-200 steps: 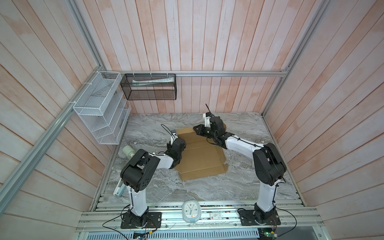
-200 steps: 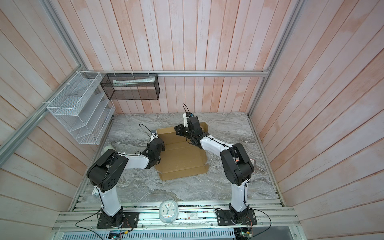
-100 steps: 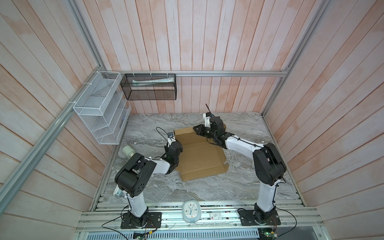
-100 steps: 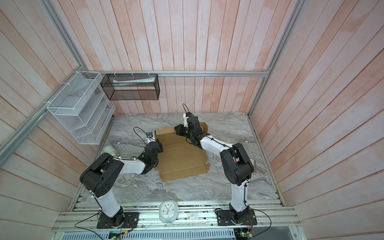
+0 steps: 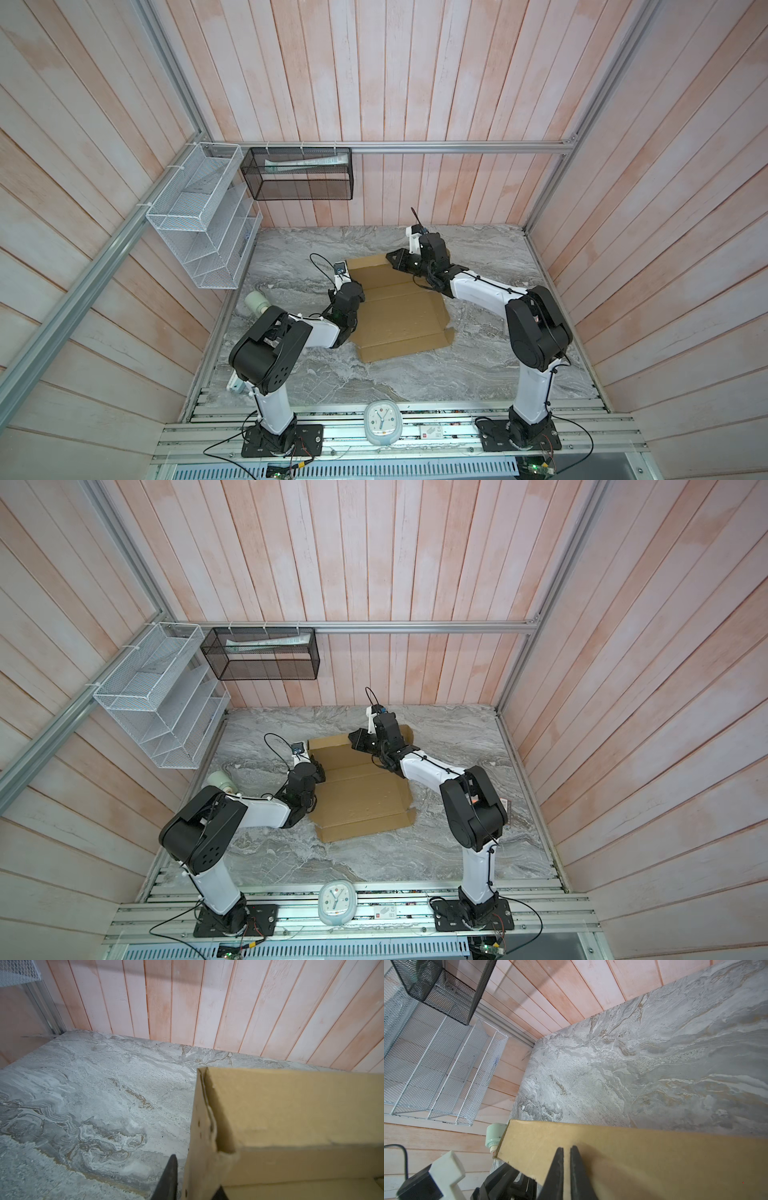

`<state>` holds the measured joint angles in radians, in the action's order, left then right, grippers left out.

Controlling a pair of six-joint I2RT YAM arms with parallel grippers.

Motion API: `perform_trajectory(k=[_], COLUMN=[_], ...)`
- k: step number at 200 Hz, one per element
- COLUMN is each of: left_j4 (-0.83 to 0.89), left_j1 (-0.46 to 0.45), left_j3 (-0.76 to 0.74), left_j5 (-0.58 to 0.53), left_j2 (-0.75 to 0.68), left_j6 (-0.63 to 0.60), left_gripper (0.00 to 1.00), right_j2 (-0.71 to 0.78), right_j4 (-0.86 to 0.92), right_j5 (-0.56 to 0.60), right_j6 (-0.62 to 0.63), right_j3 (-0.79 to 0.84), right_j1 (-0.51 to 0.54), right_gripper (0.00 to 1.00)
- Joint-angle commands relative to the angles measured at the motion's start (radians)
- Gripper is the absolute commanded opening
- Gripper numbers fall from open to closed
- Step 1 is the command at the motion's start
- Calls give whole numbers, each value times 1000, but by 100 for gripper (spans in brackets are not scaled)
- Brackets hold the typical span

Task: Fold the paper box

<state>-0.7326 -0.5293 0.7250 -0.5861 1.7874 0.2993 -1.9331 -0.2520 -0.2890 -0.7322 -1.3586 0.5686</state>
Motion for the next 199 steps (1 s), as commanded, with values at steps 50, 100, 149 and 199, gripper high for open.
perform_trajectory(k=[50, 100, 149, 199], left_j4=[-34, -34, -37, -43], left_j1=[14, 15, 23, 25], left_j3=[5, -10, -31, -54], left_j5=[-21, -9, 6, 18], left_j2=[-22, -36, -48, -52], left_j6=[-5, 0, 10, 12], left_gripper=[11, 7, 0, 0], right_j2=[-37, -40, -24, 23], right_j4=[59, 61, 56, 44], right_j5=[5, 1, -4, -2], right_j6=[-1, 1, 8, 42], right_j3=[-20, -30, -29, -11], right_j1=[-5, -4, -4, -4], right_gripper=[11, 11, 14, 23])
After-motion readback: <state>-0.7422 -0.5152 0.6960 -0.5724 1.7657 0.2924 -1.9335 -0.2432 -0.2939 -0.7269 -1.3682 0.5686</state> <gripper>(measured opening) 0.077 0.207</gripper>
